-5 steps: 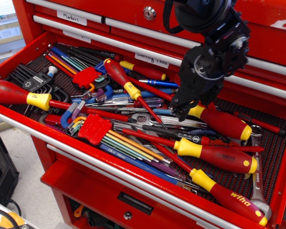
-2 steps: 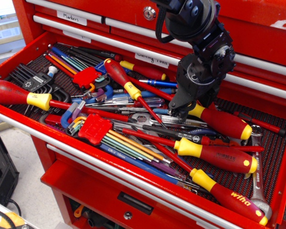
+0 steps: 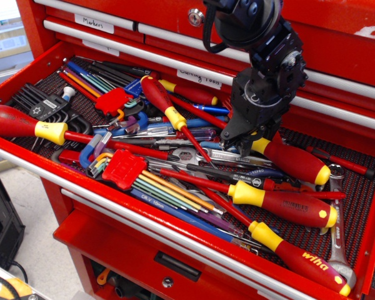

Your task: Pick up red srewdriver

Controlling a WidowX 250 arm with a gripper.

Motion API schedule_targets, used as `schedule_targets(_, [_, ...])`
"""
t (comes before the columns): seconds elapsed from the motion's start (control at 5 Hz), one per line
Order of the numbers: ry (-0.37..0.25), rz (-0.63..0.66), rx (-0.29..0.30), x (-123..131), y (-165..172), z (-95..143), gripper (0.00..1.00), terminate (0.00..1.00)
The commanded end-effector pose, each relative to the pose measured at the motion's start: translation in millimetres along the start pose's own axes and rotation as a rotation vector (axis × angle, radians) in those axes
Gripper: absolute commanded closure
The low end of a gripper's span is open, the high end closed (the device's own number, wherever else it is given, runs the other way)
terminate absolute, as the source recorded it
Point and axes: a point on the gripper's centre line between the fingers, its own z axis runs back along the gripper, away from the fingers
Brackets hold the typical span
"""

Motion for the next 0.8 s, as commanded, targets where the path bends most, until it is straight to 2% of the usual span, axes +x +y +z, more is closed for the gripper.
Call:
schedule_targets(0.0, [0.002,-0.008,0.046,15,-3,55,1.0,0.0])
schedule_targets(0.4, [-0.045,0.105,0.137,15,16,108,1.0,0.0])
schedule_targets(0.6, [-0.105,0.138,0.209,14,22,135,1.0,0.0])
